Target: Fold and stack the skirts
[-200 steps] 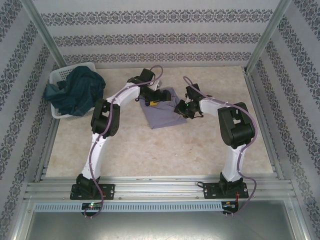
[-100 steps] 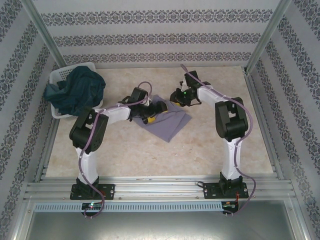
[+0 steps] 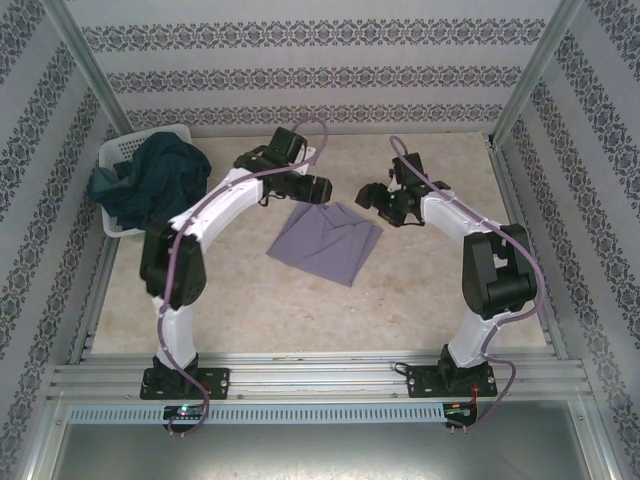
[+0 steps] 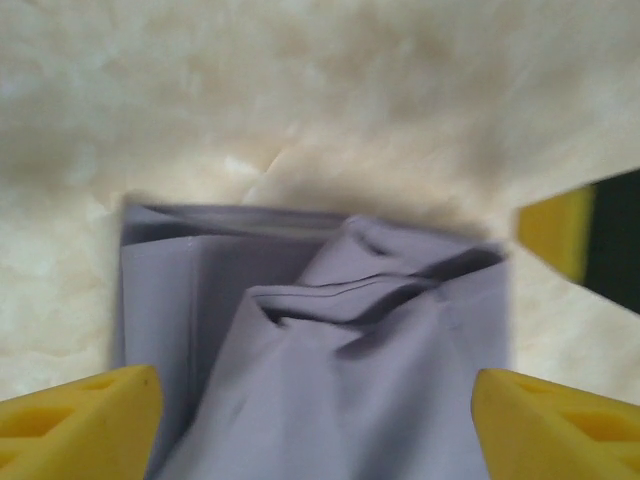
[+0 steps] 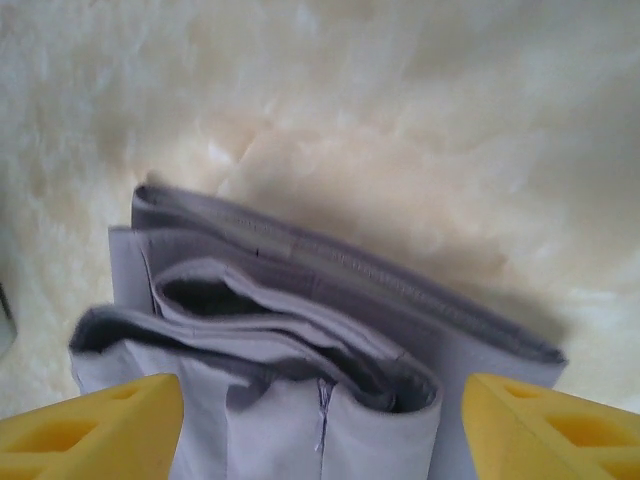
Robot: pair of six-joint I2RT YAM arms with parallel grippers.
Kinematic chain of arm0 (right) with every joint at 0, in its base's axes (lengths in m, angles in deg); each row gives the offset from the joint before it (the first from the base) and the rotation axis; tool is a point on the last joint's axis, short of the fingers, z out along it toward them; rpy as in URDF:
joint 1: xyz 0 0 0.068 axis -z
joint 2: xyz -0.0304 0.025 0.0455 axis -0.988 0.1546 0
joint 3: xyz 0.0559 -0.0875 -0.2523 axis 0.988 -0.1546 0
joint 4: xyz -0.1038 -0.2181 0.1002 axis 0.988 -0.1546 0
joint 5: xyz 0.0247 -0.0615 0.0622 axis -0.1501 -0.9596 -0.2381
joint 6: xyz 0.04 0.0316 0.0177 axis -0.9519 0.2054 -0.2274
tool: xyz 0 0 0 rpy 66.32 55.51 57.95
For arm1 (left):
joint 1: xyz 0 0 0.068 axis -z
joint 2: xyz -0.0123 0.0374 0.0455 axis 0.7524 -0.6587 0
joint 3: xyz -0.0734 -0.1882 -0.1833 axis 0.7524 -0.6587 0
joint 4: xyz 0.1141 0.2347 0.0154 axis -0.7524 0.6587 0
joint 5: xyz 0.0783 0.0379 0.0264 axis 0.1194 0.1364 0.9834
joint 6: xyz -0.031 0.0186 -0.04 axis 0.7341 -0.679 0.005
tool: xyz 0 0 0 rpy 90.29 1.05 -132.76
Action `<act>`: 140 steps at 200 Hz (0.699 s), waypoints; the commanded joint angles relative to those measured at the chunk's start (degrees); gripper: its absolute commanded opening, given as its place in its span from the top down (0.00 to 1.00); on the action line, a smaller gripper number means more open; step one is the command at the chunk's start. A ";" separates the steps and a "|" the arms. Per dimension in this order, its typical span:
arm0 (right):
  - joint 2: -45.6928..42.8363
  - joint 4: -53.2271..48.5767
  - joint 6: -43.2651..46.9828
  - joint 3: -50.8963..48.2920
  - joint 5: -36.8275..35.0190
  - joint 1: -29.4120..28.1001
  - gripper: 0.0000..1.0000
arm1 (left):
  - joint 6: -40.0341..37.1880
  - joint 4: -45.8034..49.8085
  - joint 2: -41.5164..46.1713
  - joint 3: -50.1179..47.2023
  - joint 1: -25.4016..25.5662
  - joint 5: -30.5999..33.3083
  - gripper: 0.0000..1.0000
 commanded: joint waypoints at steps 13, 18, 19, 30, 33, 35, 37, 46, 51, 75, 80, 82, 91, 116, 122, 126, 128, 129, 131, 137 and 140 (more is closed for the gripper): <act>-0.14 -1.43 -1.79 -1.46 -1.08 -4.30 0.29 | -13.77 13.50 -9.51 7.85 -1.48 -1.69 0.27; 0.06 -3.93 -2.80 -0.67 -5.00 -5.03 0.30 | -13.88 14.04 -10.56 9.01 -1.46 -1.74 0.29; 0.07 -4.35 -2.95 -0.56 -5.64 -5.18 0.30 | -13.88 14.10 -10.75 9.23 -1.44 -1.81 0.29; 0.88 -7.20 -3.47 0.60 -10.85 -6.48 0.30 | -13.76 14.69 -12.43 11.01 -1.47 -2.88 0.35; 1.14 -7.76 -3.67 0.86 -12.05 -6.80 0.31 | -13.72 14.56 -12.78 11.23 -1.47 -3.24 0.36; 1.21 -8.13 -3.77 1.02 -12.84 -6.93 0.30 | -13.64 14.49 -13.03 11.28 -1.47 -3.54 0.36; 1.40 -8.43 -3.86 1.08 -13.56 -7.05 0.30 | -13.56 14.34 -13.16 11.30 -1.51 -3.89 0.37; 2.01 -9.18 -4.06 1.37 -15.92 -7.82 0.30 | -13.17 13.55 -13.75 11.23 -1.55 -4.62 0.40; 2.36 -9.40 -4.11 1.47 -16.84 -8.09 0.31 | -12.81 13.11 -13.89 11.14 -1.57 -4.55 0.43; 4.89 -10.05 -3.04 2.72 -17.06 -8.76 0.52 | -10.99 11.77 -14.47 11.05 -2.14 -5.97 0.66; 5.60 -10.05 -2.77 3.02 -16.77 -8.76 0.58 | -10.70 11.49 -14.53 11.02 -2.34 -6.89 0.71; 5.88 -10.05 -2.60 3.23 -16.57 -8.76 0.60 | -10.54 11.35 -14.48 10.97 -2.48 -7.30 0.73; 7.23 -10.13 -1.87 4.07 -15.70 -8.70 0.64 | -10.03 10.89 -14.23 10.87 -2.80 -8.93 0.80; 6.40 -8.80 -0.39 4.36 -13.94 -8.36 0.90 | -8.25 9.51 -11.73 9.50 -3.72 -11.86 0.98; 4.71 -7.11 -0.16 3.35 -13.46 -8.00 0.96 | -7.59 8.84 -10.73 8.73 -4.19 -13.07 1.00; 3.46 -5.82 -0.02 2.35 -13.02 -7.47 1.00 | -7.09 8.13 -9.75 7.97 -4.60 -13.98 1.00; 2.76 -5.12 0.02 1.83 -12.75 -7.23 1.00 | -6.80 7.76 -9.44 7.57 -4.71 -14.31 1.00; 2.43 -4.77 0.08 1.61 -12.59 -7.07 1.00 | -6.65 7.49 -9.27 7.28 -4.86 -14.55 1.00; 1.77 -4.07 0.18 1.12 -12.23 -6.74 1.00 | -6.30 7.01 -8.64 6.83 -5.13 -14.95 1.00; 0.05 -1.55 0.51 -0.45 -10.19 -5.61 1.00 | -5.19 5.29 -7.06 5.28 -5.83 -16.23 1.00; -0.67 -0.32 0.70 -1.18 -8.77 -4.90 1.00 | -4.53 4.43 -6.37 4.56 -6.28 -16.99 1.00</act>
